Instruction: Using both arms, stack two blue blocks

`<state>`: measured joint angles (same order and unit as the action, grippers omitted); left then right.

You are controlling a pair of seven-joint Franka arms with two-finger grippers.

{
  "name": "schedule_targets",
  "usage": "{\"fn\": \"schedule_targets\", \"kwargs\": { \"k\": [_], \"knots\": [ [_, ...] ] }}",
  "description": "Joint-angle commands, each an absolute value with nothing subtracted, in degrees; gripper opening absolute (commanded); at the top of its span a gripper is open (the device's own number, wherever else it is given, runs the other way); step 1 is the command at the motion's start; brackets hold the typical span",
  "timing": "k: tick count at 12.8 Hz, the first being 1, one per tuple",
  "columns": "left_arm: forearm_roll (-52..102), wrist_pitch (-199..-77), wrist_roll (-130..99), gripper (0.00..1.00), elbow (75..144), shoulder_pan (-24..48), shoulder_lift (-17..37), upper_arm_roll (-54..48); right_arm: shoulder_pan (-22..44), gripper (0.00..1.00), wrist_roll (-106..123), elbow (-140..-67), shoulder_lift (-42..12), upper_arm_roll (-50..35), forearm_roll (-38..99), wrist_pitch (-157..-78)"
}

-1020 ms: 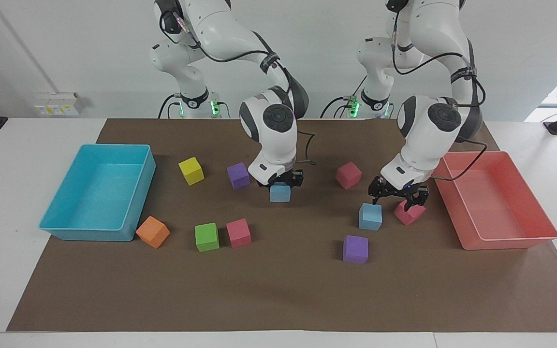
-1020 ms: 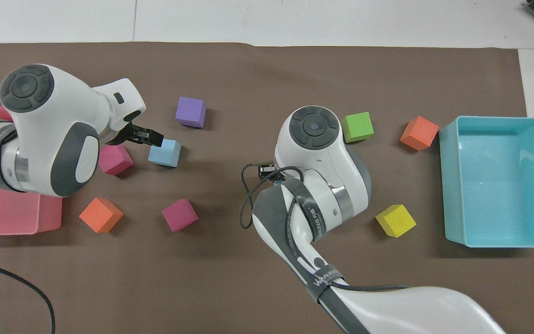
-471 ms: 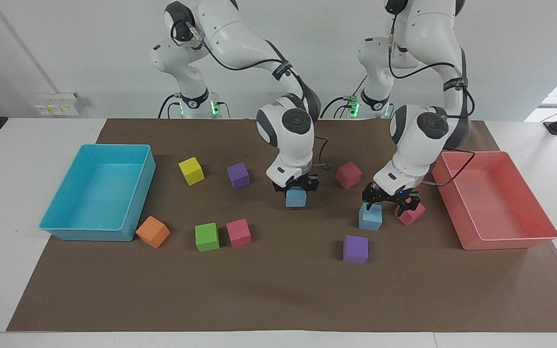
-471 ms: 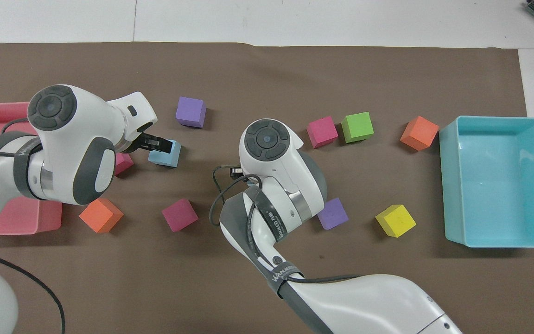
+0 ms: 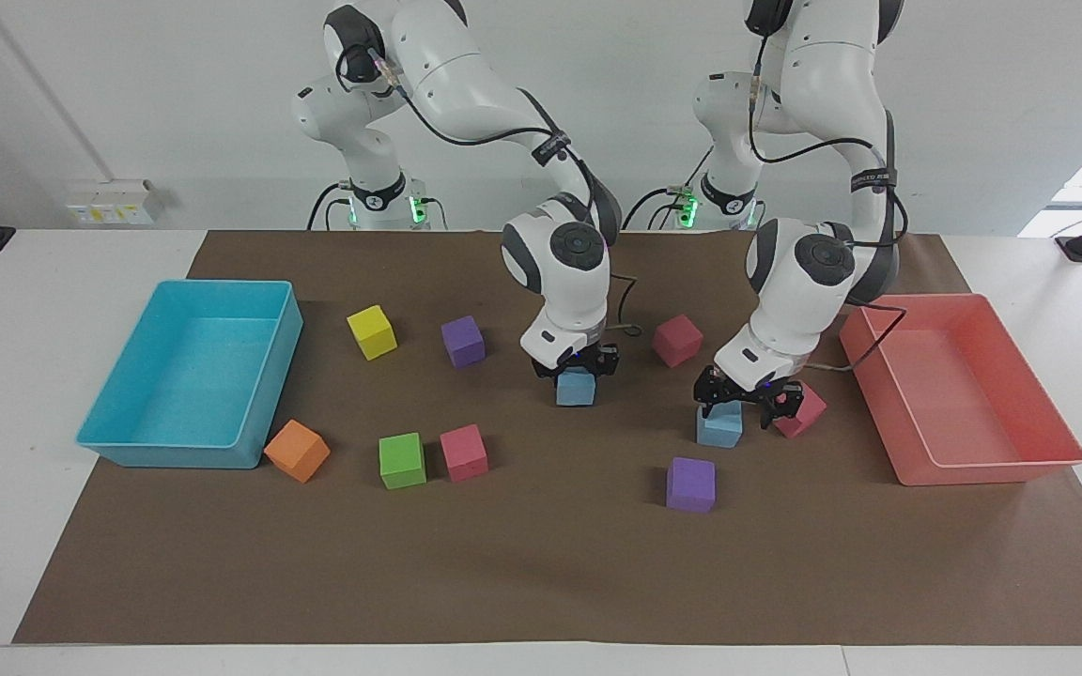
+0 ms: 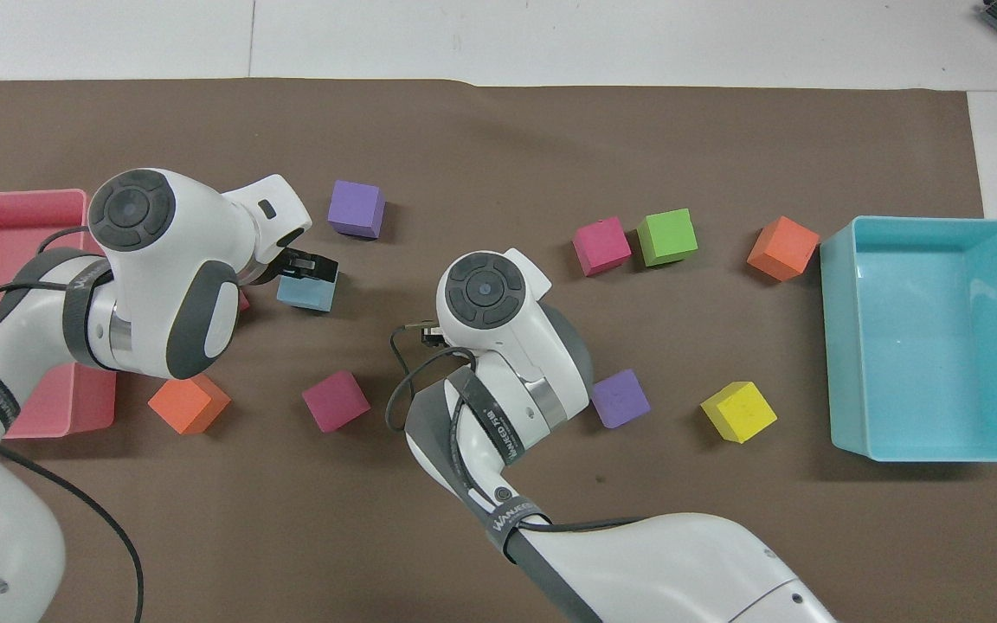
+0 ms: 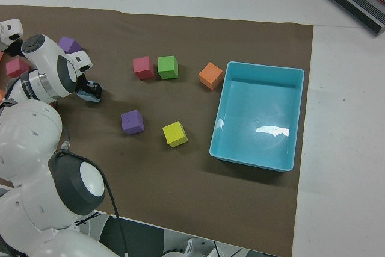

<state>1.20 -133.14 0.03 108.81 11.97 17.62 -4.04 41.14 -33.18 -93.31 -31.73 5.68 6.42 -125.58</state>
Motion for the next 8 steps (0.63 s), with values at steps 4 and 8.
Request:
{"fn": "schedule_targets", "kwargs": {
  "k": [4,8],
  "knots": [
    [1.32,-134.65,-0.97,1.0,110.65,14.15,18.9,-3.16,41.05,0.0,-33.31,-95.53,-30.94,5.63,6.59,-127.09],
    [1.32,-134.65,-0.97,1.0,112.06,14.15,18.54,-3.16,41.13,0.79,-32.35,-96.5,-30.59,5.63,6.5,-127.18]
  ]
}}
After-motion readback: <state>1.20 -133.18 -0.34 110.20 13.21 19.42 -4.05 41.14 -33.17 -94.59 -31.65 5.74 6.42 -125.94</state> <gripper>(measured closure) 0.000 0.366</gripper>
